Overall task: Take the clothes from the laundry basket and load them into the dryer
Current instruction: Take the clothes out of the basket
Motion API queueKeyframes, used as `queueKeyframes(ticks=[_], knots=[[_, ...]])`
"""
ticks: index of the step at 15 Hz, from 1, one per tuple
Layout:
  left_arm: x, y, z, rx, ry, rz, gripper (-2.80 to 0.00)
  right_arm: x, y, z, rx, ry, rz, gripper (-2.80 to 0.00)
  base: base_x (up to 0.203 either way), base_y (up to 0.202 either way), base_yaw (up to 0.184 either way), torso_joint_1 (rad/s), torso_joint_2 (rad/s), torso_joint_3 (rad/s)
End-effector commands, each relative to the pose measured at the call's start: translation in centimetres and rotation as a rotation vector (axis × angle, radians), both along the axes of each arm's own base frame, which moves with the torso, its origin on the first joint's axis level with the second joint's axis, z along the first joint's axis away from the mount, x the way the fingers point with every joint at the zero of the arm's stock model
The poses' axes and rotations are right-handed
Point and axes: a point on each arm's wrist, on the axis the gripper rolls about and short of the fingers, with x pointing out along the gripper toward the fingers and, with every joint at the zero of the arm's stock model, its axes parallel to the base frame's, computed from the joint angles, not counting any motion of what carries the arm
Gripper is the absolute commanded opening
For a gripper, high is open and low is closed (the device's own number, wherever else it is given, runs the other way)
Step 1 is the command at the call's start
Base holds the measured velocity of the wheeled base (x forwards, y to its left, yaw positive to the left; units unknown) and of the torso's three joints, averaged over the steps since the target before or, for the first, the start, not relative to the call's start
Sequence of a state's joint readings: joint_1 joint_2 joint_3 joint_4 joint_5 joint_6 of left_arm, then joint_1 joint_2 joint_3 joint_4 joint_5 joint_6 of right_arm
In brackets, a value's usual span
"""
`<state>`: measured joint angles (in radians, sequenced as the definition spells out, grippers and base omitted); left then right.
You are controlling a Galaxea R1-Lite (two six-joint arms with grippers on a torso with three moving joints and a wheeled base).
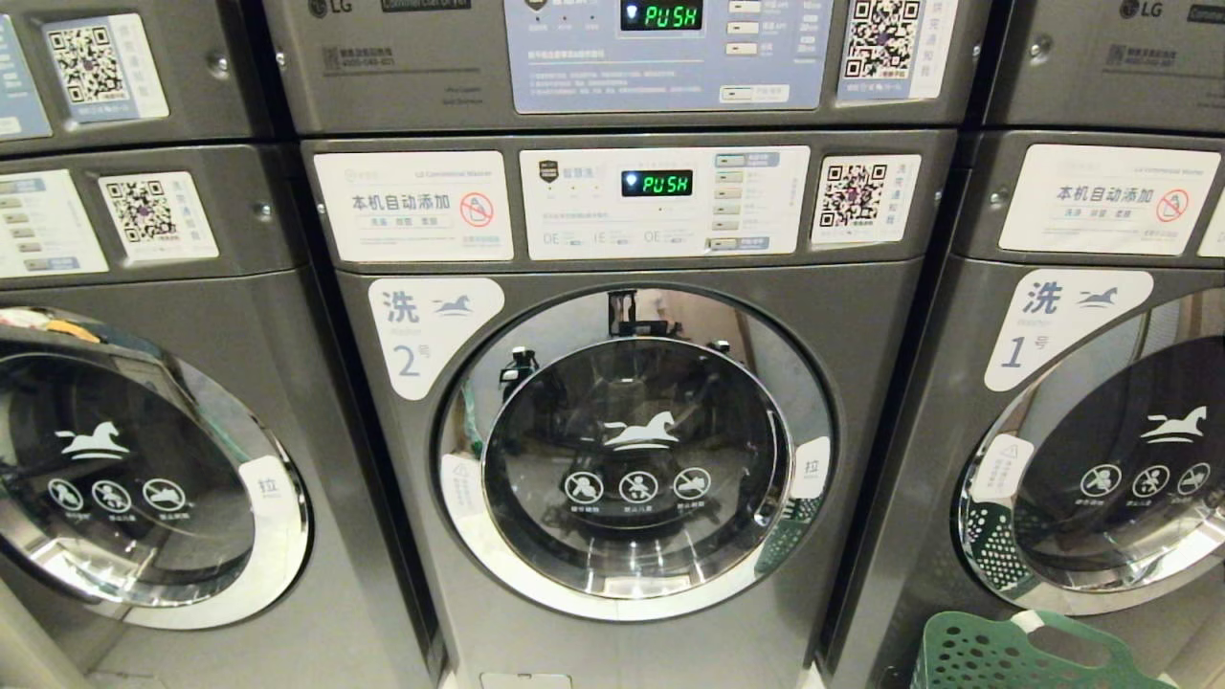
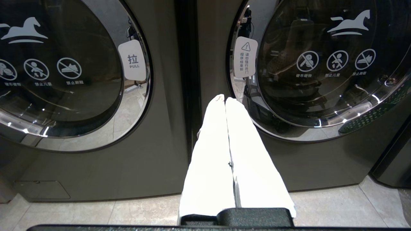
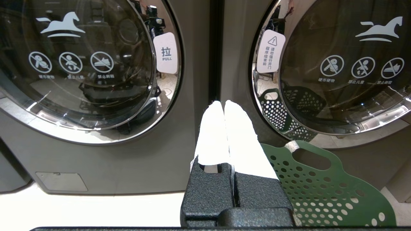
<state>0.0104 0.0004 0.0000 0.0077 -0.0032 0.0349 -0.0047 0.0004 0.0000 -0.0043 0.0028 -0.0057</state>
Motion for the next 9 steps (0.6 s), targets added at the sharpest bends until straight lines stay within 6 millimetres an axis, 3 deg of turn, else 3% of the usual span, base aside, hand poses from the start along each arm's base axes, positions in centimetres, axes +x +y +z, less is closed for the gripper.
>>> queueKeyframes(ticks=[1,9], knots=[[0.00,0.00,0.00,0.000,0.000,0.000,-2.80,0.00,0.00,0.00,0.000,-0.001,0.000,-2.80,0.000,0.000,0.000,0.000,0.00,0.000],[0.01,0.00,0.00,0.000,0.001,0.000,-2.80,0.00,0.00,0.00,0.000,-0.001,0.000,-2.80,0.000,0.000,0.000,0.000,0.00,0.000]])
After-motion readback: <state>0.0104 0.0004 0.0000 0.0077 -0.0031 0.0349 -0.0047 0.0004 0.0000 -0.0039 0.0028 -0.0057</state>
